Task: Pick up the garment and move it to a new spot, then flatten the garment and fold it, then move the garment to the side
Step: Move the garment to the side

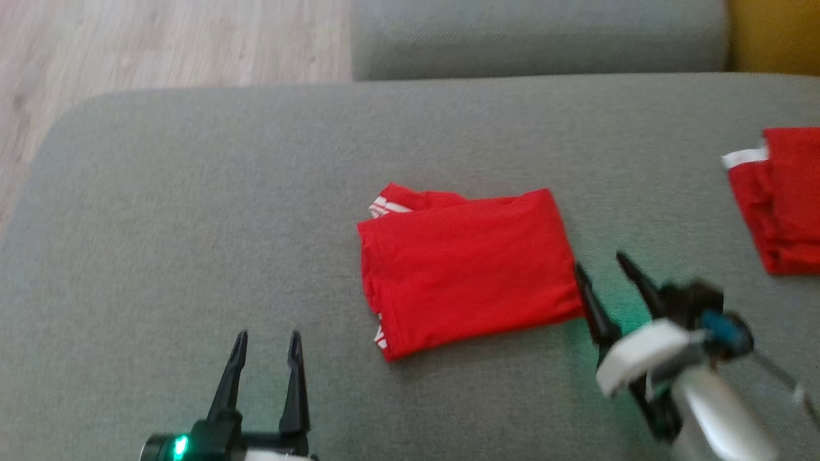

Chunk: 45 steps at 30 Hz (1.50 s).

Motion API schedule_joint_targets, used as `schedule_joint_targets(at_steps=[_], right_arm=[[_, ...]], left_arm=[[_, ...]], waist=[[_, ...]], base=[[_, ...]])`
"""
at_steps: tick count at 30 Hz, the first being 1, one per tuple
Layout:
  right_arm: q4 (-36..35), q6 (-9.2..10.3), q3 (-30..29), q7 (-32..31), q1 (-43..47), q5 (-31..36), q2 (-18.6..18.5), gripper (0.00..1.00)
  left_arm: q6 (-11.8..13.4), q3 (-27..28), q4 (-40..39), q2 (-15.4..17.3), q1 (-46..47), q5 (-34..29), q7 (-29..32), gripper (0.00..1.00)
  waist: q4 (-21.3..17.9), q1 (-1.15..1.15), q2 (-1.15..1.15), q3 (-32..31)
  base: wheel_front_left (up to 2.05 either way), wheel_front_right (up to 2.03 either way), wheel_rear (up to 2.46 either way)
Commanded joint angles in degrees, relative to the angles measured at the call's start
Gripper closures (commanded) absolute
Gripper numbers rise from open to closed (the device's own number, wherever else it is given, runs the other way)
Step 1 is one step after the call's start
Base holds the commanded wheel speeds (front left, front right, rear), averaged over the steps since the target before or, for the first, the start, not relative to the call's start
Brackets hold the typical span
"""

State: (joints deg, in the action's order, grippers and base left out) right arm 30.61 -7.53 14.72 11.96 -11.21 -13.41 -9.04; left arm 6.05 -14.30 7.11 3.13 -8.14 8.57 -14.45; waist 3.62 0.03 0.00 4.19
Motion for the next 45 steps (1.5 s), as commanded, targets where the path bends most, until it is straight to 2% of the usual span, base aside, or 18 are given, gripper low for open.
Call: schedule_joint_targets(at_steps=[1,9,10,11,12,16,21,29,30,37,42,45], right_arm=[[0.27,0.04,1.37,-1.29,-3.81,-1.02,-1.14,0.0],[9.44,0.04,4.78,-13.54,-12.72,-8.87,-1.81,0.0],[9.9,0.04,5.85,-14.99,-13.07,-10.21,-1.87,0.25],[9.91,0.04,7.08,-15.89,-13.38,-11.16,-2.24,0.59],[9.61,0.04,8.32,-16.07,-13.7,-11.54,-2.96,1.0],[7.95,0.04,10.32,-14.87,-14.35,-13.51,-5.32,1.0],[5.08,0.04,10.76,-13.67,-15.66,-14.23,-8.97,1.0],[-3.03,0.04,7.38,-15.03,-19.76,-11.27,-19.03,1.0],[-3.03,0.04,7.38,-15.03,-19.76,-11.27,-19.03,1.0],[-11.53,0.04,-0.68,-18.89,-22.21,-7.91,-27.16,1.0],[-16.76,0.04,-10.06,-22.25,-20.51,-6.16,-31.62,1.0],[-19.71,0.04,-15.8,-24.49,-18.8,-4.97,-32.91,1.0]], left_arm=[[0.33,1.06,-1.67,-0.25,2.84,0.1,-0.55,0.0],[0.81,-0.54,-1.17,-0.25,5.19,0.93,-0.55,0.0],[0.87,-0.63,-1.13,-0.25,5.38,1.03,-0.55,0.0],[0.98,-0.67,-1.14,-0.25,5.54,1.13,-0.55,0.0],[1.12,-0.68,-1.2,-0.25,5.67,1.23,-0.55,0.0],[1.55,-0.45,-1.48,-0.25,5.93,1.65,-0.55,0.0],[1.51,-0.3,-1.85,-0.25,6.7,1.62,-0.55,0.0],[0.92,0.52,-3.17,-0.22,10.07,-0.89,-0.55,0.0],[0.92,0.52,-3.17,-0.22,10.07,-0.89,-0.55,0.0],[-0.63,1.55,-3.4,0.38,14.17,-3.0,-0.55,0.0],[-1.36,1.91,-3.35,0.35,16.43,-3.78,-0.55,0.0],[-1.75,1.83,-3.03,0.31,17.11,-4.09,-0.55,0.0]], waist=[[1.39,-0.03,0.0,1.86],[3.77,-0.03,0.0,4.13],[3.92,-0.03,0.0,4.31],[3.98,-0.03,0.0,4.51],[3.95,-0.03,0.0,4.72],[2.73,-0.03,0.0,5.59],[-0.59,-0.03,0.0,7.55],[-7.22,-0.03,0.0,14.03],[-7.22,-0.03,0.0,14.03],[-11.03,-0.03,0.0,20.09],[-11.92,-0.03,0.0,23.11],[-12.05,-0.03,0.0,24.42]], base=[[0.0,0.0,0.0],[0.0,0.0,0.0],[0.0,0.0,0.0],[0.0,0.0,0.0],[0.0,0.0,0.0],[0.0,0.0,0.0],[0.0,0.0,0.0],[0.0,0.0,0.0],[0.0,0.0,0.0],[0.0,0.0,0.0],[0.0,0.0,0.0],[0.0,0.0,0.0]])
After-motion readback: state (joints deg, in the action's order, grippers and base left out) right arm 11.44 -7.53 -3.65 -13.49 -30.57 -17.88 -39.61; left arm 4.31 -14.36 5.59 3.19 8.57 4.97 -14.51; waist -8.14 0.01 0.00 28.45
